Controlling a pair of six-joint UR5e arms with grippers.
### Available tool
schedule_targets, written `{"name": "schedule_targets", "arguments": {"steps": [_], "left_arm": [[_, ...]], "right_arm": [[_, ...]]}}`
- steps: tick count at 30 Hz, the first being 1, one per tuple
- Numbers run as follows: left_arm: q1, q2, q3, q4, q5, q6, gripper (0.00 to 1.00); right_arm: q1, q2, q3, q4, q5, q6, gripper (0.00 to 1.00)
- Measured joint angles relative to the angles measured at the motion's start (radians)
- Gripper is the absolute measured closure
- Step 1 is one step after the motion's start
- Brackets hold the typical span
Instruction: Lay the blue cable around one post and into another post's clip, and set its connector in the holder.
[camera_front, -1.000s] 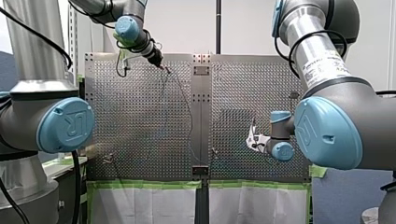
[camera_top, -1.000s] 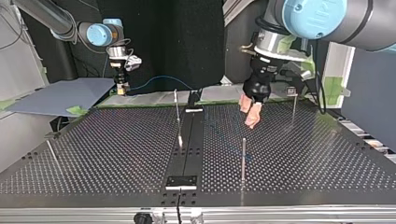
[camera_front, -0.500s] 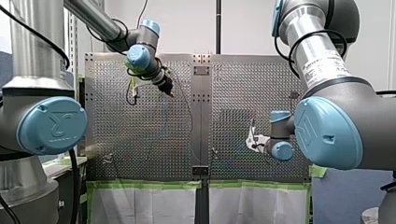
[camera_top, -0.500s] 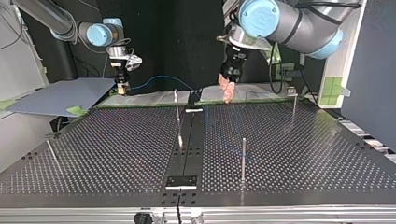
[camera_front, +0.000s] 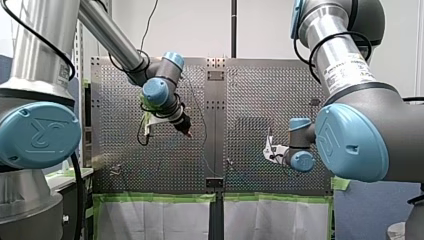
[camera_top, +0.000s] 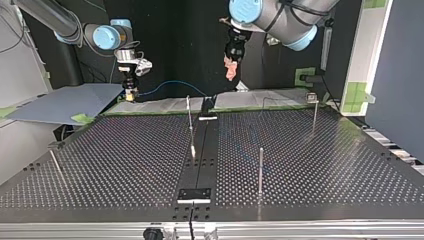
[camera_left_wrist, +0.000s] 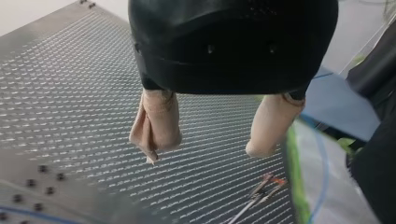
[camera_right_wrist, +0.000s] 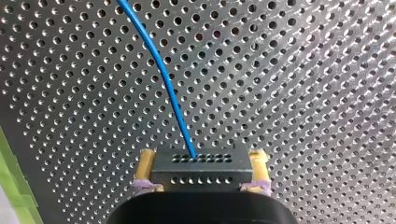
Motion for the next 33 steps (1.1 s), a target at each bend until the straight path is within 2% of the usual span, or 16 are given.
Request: {"name": "schedule_targets", "arguments": {"steps": [6,14,17,22,25,29,33], "left_arm": [[-0.062,-0.062,-0.013,0.062,-0.001,-0.013,0.0],[-0.137,-0.137,-0.014,0.137,0.025,-0.035,0.0],[-0.155,-0.164,-0.014,0.164,0.031,-0.042,0.0],[-0.127,-0.213,-0.014,0.214,0.067,-0.036,0.0],[-0.101,-0.242,-0.012,0.242,0.094,-0.039,0.0],[-0.061,-0.282,-0.009,0.282,0.128,-0.063,0.0],[-0.026,-0.322,-0.002,0.325,0.138,-0.102,0.0]], "right_arm": [[0.003,0.0,0.0,0.001,0.006,0.0,1.0],[0.008,0.0,0.001,0.012,0.016,-0.006,1.0],[0.012,-0.003,0.001,0.016,0.022,-0.018,1.0],[0.023,-0.027,0.001,0.037,0.026,-0.06,1.0],[0.029,-0.057,0.001,0.06,0.029,-0.073,1.0],[0.037,-0.101,0.001,0.086,0.031,-0.075,1.0],[0.045,-0.139,0.001,0.096,0.031,-0.065,1.0]]}}
